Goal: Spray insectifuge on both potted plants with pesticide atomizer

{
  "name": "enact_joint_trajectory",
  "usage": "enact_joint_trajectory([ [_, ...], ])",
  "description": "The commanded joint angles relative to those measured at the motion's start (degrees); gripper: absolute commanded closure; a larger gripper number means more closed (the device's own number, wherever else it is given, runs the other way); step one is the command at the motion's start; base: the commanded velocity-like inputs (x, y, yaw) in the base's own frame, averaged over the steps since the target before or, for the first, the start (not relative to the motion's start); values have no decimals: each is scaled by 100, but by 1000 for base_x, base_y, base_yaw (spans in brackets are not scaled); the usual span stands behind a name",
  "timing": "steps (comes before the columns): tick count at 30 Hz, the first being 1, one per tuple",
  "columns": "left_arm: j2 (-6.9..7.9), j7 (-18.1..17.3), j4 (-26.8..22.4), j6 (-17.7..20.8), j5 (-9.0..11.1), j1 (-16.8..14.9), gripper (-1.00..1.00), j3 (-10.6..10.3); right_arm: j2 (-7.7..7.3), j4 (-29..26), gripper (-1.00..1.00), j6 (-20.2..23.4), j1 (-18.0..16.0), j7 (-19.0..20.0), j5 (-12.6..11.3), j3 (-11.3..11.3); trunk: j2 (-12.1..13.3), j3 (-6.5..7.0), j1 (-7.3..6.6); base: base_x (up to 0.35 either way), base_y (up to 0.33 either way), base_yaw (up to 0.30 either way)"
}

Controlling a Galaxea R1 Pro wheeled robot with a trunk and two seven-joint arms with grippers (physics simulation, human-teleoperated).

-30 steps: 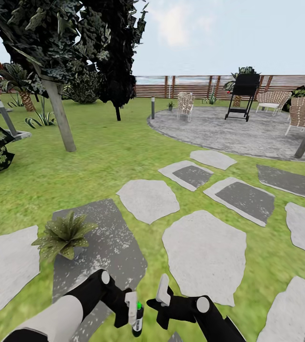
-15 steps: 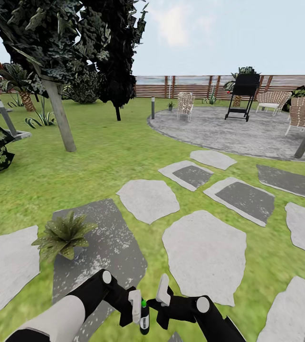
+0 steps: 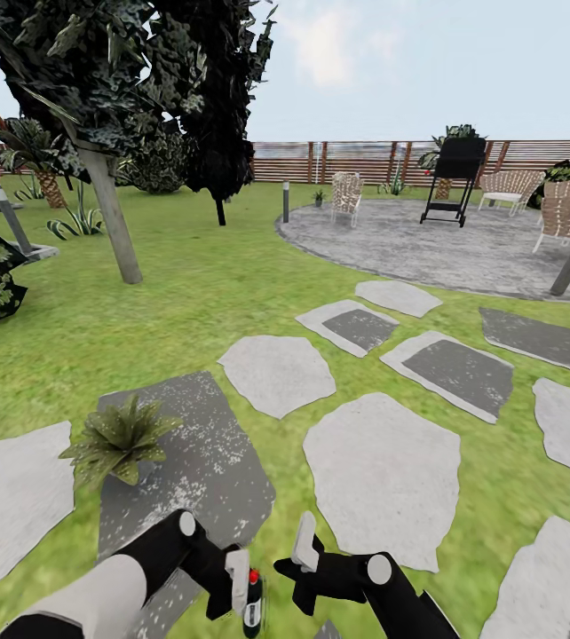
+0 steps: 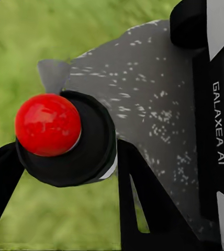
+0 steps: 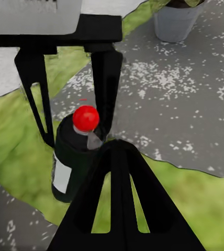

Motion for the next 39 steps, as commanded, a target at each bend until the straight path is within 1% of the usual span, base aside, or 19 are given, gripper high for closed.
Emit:
enact_joint_trajectory([
  [1,64,-7,-2,-55,-51,-1,100,27,2,-6,100,-36,-2,4,59,-7,-2,-5,-1,0,0,0],
  [6,541,-13,56,-49,-62,-1,100,-4,-11,2,100,-41,-2,4,79,-15,-2,-5,-1,0,0,0],
  [11,1022,-16,319,-47,-70,0,100,-10,-61,18,100,-45,-2,-3,84,-41,-2,-5,-1,0,0,0],
  [15,1245,-16,358,-44,-80,58,100,-14,-93,26,100,-45,-2,-10,89,-60,-2,-5,-1,0,0,0],
  [16,1326,-16,353,-44,-85,121,100,-19,-144,32,-100,-49,-2,-12,87,-65,-2,-5,-1,0,0,0],
  [20,1408,10,348,-18,-77,243,100,-6,-319,38,-100,-55,-2,-37,76,-75,-2,-5,-1,0,0,0],
  [21,1409,328,352,2,-17,264,100,38,-396,46,-100,-65,-2,-102,73,-192,-2,-5,-1,0,0,0],
  [22,1355,1082,369,8,236,311,100,74,-710,224,-100,-74,10,-349,59,-924,-2,-5,-1,0,0,0],
  [24,1292,1509,367,1,761,448,100,80,-832,663,-100,-89,14,-468,56,-1647,-2,-5,-1,0,0,0],
  [25,1257,1867,365,-19,1211,549,100,81,-907,902,-100,-109,18,-660,55,-2203,-2,-5,-1,0,0,0],
  [26,1245,2072,366,-31,1444,591,100,82,-942,982,-100,-121,21,-760,55,-2485,-2,-5,-1,0,0,0],
  [28,1147,2643,368,-59,2153,727,100,82,-979,1137,-100,-149,35,-1064,54,-3223,-2,-5,-1,0,0,0],
  [30,1061,3001,364,-74,2603,833,100,82,-986,1205,-100,-251,48,-1405,52,-3590,-2,-5,-1,0,0,0],
  [31,1027,3294,362,-85,2875,898,100,81,-979,1274,-100,-431,64,-1739,49,-3806,-2,-5,-1,0,0,0],
  [32,1003,3485,361,-114,3023,925,100,81,-969,1346,-100,-608,90,-1992,51,-3913,-2,-5,-1,0,0,0],
  [33,954,3750,365,-207,3230,952,100,83,-959,1524,-100,-903,150,-2433,48,-4010,-2,-5,-1,0,0,0],
  [36,818,4533,372,-437,3949,1169,100,84,-949,2414,-100,-1899,249,-4214,45,-4098,-2,-5,-1,0,0,0],
  [38,798,4948,372,-491,4314,1325,100,87,-948,2870,-100,-2411,259,-5082,45,-4105,-2,-5,-1,0,0,0],
  [39,794,5057,373,-540,4453,1391,100,88,-948,2981,-100,-2544,260,-5306,57,-4104,-2,-5,-1,0,0,0],
])
